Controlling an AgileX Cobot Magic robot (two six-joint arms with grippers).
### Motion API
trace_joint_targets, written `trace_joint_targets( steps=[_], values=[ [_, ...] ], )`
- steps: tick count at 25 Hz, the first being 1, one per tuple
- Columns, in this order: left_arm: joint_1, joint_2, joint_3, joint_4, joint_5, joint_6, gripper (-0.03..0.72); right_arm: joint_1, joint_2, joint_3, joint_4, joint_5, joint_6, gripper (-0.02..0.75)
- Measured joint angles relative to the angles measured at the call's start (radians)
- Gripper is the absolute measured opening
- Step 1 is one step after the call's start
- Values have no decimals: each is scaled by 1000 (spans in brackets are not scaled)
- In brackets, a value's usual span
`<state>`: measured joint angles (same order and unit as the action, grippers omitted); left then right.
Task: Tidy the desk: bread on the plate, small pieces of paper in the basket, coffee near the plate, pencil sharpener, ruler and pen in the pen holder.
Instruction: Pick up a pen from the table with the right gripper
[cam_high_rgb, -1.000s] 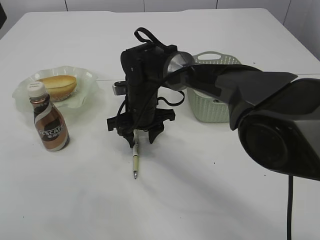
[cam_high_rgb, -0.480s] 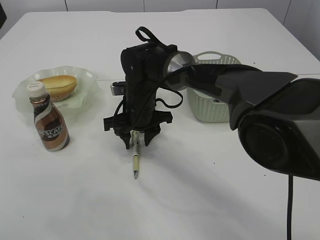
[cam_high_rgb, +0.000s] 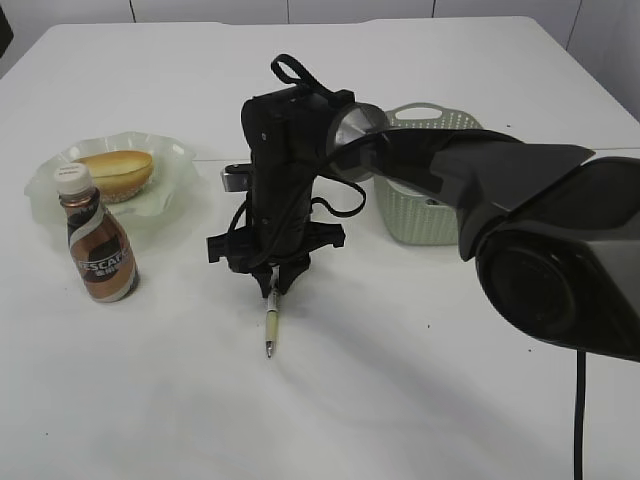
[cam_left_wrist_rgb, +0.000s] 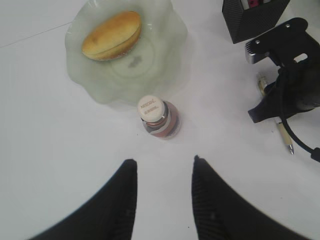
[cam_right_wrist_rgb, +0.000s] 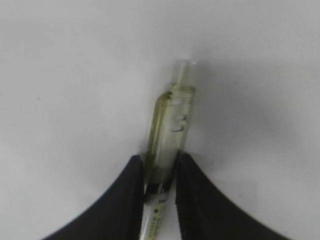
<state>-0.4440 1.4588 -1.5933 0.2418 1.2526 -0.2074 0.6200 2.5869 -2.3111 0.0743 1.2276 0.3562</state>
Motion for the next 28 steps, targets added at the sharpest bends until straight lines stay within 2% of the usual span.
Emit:
trace_joint_targets(
  steps=[3, 6, 17, 24, 28],
  values=[
    [0, 0, 0, 0, 0, 0, 276, 0, 0, 0, 1, 0, 0, 104],
    [0, 0, 0, 0, 0, 2, 272, 0, 0, -2, 2, 0, -2, 72],
    [0, 0, 0, 0, 0, 2, 260, 0, 0, -2, 28, 0, -26, 69],
    [0, 0, 0, 15, 0, 2, 248, 0, -35, -2, -55, 0, -40, 69],
    [0, 0, 0, 15, 0, 2, 244, 3, -44, -2, -64, 0, -48, 69]
  ],
)
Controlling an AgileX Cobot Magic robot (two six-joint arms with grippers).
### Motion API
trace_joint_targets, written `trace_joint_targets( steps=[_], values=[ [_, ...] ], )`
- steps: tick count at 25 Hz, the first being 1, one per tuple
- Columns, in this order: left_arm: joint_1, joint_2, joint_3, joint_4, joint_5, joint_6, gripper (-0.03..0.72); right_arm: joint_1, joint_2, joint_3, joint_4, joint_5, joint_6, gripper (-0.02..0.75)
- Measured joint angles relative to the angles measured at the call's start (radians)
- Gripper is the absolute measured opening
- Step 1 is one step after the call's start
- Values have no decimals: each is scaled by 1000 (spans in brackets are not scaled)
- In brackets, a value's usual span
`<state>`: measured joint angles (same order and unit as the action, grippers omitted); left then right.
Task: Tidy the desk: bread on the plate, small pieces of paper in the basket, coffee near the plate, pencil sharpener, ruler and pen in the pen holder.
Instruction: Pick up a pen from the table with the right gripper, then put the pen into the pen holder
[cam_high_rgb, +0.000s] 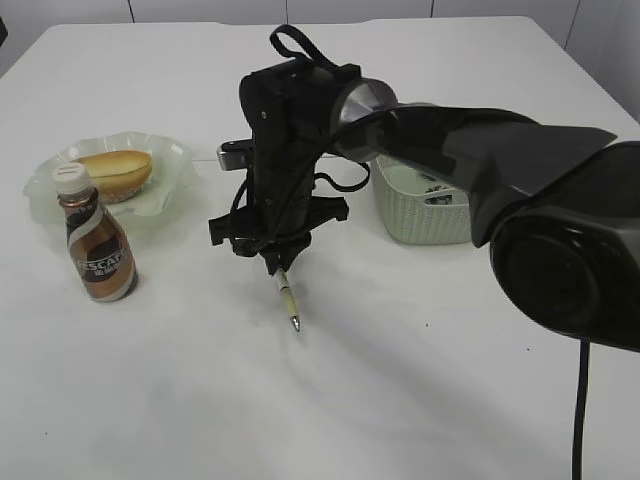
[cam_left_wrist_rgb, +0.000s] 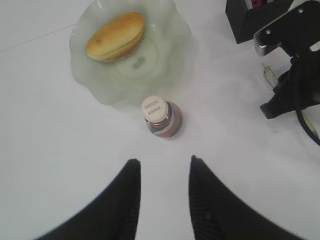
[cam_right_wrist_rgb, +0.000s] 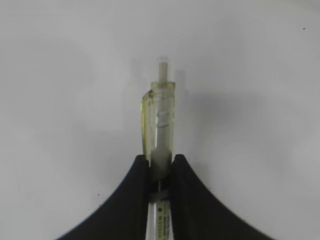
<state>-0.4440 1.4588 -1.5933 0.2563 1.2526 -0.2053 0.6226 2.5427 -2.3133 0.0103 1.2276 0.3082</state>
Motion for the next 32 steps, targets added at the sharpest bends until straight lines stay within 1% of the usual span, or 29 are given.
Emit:
trace_joint_targets(
  steps=[2, 6, 8, 17, 24, 32],
  values=[
    [0, 0, 0, 0, 0, 0, 244, 10, -4, 0, -10, 2, -7, 69],
    [0, 0, 0, 0, 0, 0, 244, 42, -20, 0, -86, 2, -14, 69],
    [0, 0, 0, 0, 0, 0, 241, 52, -36, 0, -104, 2, -14, 69],
    [0, 0, 0, 2, 0, 0, 240, 59, -98, 0, -110, 6, -101, 68],
    [0, 0, 0, 2, 0, 0, 240, 84, -187, 0, -121, 9, -143, 68],
    [0, 0, 0, 2, 0, 0, 241, 89, -280, 0, -139, -46, -207, 68]
  ],
)
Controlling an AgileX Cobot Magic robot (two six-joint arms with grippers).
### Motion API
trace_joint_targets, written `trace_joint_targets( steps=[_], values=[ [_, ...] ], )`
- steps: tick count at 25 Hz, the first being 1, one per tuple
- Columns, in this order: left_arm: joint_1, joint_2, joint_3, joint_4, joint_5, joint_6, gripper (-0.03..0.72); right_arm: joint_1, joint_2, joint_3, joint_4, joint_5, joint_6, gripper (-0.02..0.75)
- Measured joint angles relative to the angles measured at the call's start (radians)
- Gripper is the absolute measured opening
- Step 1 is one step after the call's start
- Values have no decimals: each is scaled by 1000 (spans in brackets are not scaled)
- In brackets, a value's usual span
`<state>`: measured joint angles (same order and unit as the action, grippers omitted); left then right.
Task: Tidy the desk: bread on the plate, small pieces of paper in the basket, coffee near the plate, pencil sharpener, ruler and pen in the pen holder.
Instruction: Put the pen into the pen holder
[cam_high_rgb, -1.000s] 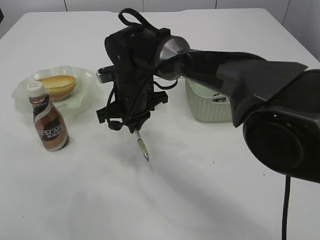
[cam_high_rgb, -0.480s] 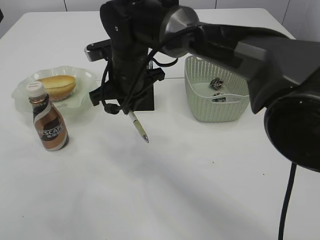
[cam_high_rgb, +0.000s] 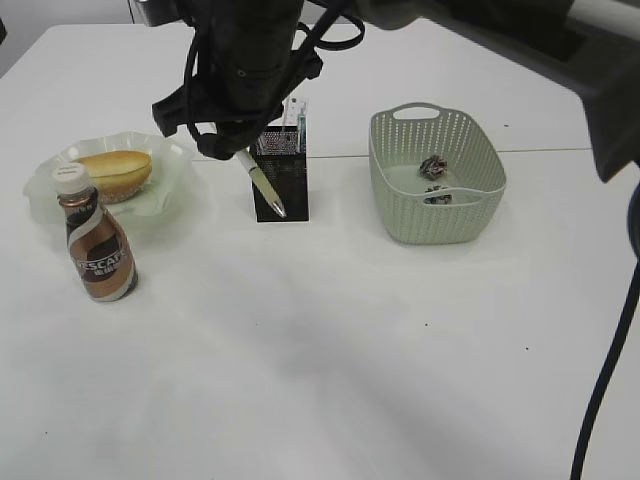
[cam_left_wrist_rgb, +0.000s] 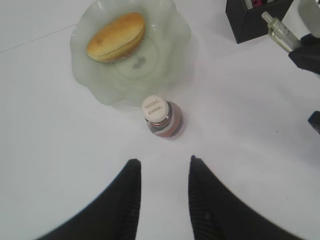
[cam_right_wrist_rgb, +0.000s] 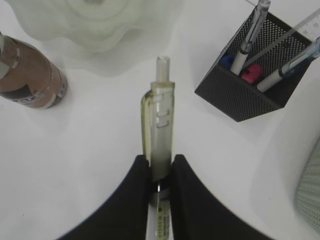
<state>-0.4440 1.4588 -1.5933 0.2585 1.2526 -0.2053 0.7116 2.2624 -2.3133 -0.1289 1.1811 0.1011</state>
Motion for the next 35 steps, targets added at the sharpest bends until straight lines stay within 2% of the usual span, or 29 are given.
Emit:
trace_joint_targets(
  steps=[10, 21, 25, 32, 35],
  values=[
    [0, 0, 0, 0, 0, 0, 241, 0, -4, 29, -37, -198, -10, 67],
    [0, 38, 0, 0, 0, 0, 241, 0, -48, 66, -141, -532, -15, 67],
    [0, 52, 0, 0, 0, 0, 241, 0, -146, 229, -175, -712, -16, 67],
    [0, 54, 0, 4, 0, 0, 241, -14, -362, 722, -221, -1140, -19, 67],
    [0, 54, 0, 4, -2, 0, 241, -51, -393, 822, -205, -1264, -19, 67]
  ],
)
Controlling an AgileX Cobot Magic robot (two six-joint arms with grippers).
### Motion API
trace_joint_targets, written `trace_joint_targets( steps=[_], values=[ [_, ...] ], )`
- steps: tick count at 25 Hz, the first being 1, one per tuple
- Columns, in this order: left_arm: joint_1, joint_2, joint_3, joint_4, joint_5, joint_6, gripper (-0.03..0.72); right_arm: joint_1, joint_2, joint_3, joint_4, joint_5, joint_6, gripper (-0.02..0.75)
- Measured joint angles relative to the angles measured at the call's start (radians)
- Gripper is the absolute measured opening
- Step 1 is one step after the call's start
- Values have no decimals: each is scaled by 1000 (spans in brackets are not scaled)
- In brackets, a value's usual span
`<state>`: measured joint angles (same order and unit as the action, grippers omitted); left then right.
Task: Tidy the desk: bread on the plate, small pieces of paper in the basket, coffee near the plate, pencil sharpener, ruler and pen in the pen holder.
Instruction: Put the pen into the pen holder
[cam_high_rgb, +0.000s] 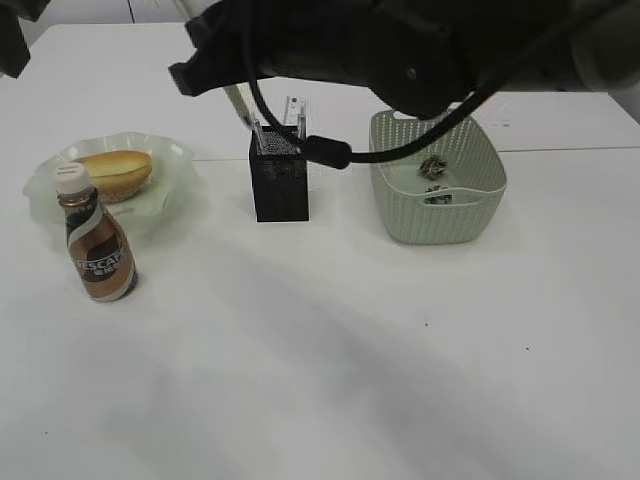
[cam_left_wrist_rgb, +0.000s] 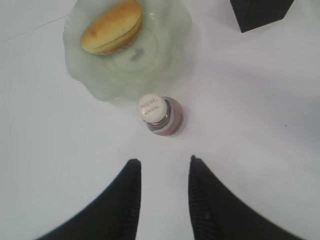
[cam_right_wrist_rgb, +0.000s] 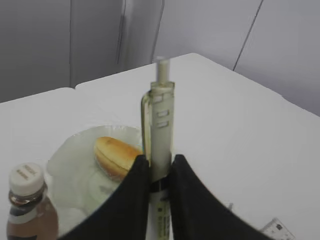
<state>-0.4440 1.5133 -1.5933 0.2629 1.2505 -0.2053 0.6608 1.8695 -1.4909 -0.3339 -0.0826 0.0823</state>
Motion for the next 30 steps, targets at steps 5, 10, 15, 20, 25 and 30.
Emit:
trace_joint_targets(
  steps=[5, 10, 15, 20, 25, 30],
  values=[
    [0, 0, 0, 2, -15, 0, 241, -87, 3, 36, 44, -133, 0, 67],
    [0, 0, 0, 4, -26, 0, 241, -133, 69, 36, 98, -277, 0, 67],
    [0, 4, 0, 16, -49, 0, 241, -150, 162, 36, 180, -416, 0, 67],
    [0, 5, 0, 22, -58, 0, 241, -160, 266, -18, 252, -441, 0, 67],
    [0, 5, 0, 50, -81, 0, 241, -160, 310, -85, 260, -431, 0, 67],
    [0, 5, 0, 62, -94, 0, 241, -167, 353, -157, 262, -389, 0, 67]
  ],
)
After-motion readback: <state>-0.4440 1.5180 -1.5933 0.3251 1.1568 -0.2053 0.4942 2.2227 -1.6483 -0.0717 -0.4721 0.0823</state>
